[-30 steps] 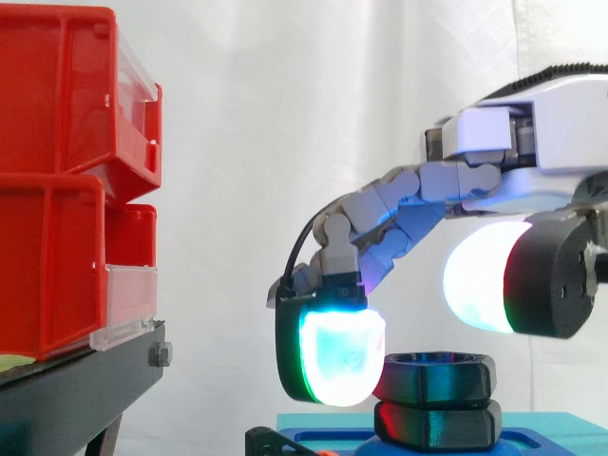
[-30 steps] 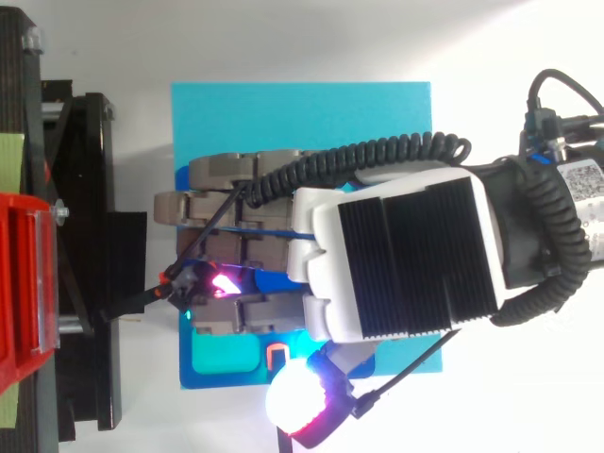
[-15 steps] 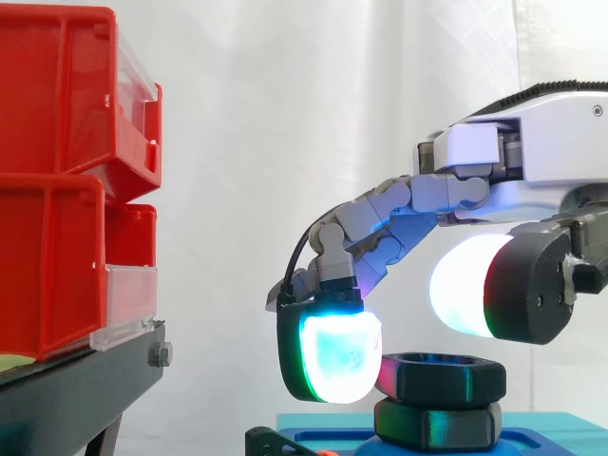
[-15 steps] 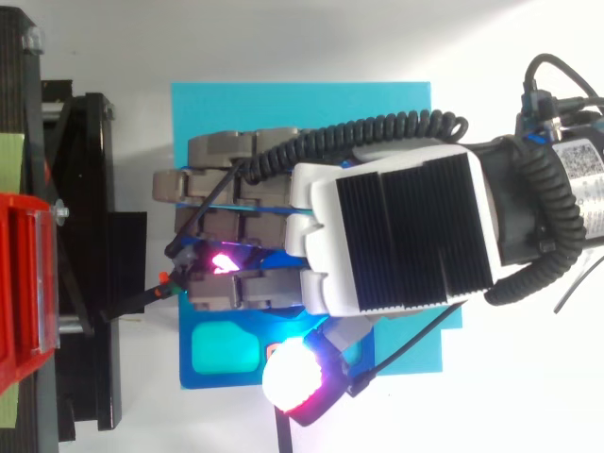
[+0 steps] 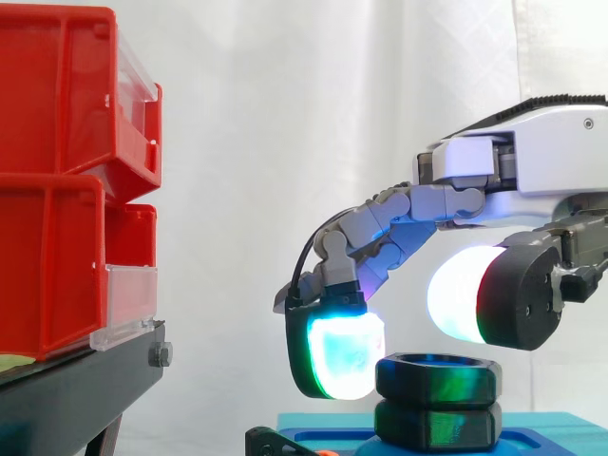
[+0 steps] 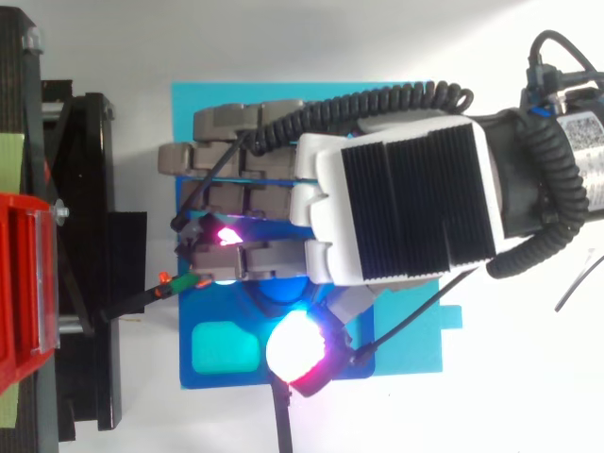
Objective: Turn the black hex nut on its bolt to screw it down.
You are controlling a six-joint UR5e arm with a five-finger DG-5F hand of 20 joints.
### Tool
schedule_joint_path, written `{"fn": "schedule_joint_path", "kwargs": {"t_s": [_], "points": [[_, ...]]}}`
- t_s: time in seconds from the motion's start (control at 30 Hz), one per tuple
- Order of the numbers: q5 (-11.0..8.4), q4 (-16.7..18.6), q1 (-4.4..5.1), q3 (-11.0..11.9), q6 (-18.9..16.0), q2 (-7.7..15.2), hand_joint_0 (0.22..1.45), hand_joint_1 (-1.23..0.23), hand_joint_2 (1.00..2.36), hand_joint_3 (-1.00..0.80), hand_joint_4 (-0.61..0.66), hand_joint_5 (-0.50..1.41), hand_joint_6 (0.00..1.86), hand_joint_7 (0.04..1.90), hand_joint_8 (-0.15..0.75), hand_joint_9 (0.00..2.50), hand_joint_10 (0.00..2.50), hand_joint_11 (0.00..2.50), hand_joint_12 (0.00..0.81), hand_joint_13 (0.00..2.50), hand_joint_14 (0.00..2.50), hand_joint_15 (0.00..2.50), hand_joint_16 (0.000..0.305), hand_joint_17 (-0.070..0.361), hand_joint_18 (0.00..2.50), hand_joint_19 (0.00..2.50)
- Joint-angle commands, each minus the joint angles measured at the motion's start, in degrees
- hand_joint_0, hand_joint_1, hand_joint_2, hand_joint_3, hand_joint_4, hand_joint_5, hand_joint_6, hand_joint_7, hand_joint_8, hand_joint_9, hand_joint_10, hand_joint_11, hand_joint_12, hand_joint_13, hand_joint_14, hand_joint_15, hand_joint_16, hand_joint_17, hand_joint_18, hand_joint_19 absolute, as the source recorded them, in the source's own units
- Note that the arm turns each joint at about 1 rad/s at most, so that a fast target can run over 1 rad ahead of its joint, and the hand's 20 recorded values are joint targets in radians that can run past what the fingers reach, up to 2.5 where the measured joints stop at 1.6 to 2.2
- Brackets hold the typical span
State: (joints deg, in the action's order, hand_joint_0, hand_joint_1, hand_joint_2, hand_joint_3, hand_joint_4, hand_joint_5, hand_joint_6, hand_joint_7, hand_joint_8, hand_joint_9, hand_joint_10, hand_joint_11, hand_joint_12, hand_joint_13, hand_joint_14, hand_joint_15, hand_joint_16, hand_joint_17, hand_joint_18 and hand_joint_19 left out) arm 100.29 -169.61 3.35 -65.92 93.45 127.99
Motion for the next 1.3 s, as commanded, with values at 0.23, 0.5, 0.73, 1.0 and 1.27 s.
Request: {"fn": "schedule_joint_path", "kwargs": {"t_s": [0.23,0.5,0.73,1.0,1.27], "points": [[3.25,-0.28,-2.38,0.0,0.42,-0.02,0.53,-0.21,1.0,-0.5,0.16,-0.02,0.5,1.28,0.246,0.7,0.0,0.0,0.303,0.46,0.0,0.0,0.044,0.099,0.43,0.33],[5.45,-0.28,-4.31,0.09,0.33,-0.02,0.53,-0.21,1.0,-0.5,0.15,-0.02,0.5,1.26,0.247,0.7,0.0,0.0,0.303,0.46,0.0,0.0,0.044,0.099,0.43,0.33],[6.68,-1.6,-4.14,3.17,-0.02,-0.02,0.53,-0.21,1.0,-0.5,0.17,-0.04,0.5,1.13,0.247,0.69,0.0,0.0,0.305,0.46,0.0,0.0,0.044,0.1,0.42,0.32],[3.25,-0.81,0.08,3.78,-3.1,-0.02,0.53,-0.21,1.0,-0.5,0.14,-0.04,0.5,1.05,0.243,0.7,0.0,0.0,0.305,0.45,0.0,0.0,0.044,0.1,0.42,0.33],[1.93,-1.25,1.58,3.78,-3.18,0.07,0.53,-0.21,1.0,-0.5,0.11,-0.04,0.5,1.02,0.234,0.7,0.0,0.0,0.304,0.45,0.0,0.0,0.044,0.099,0.42,0.33]]}}
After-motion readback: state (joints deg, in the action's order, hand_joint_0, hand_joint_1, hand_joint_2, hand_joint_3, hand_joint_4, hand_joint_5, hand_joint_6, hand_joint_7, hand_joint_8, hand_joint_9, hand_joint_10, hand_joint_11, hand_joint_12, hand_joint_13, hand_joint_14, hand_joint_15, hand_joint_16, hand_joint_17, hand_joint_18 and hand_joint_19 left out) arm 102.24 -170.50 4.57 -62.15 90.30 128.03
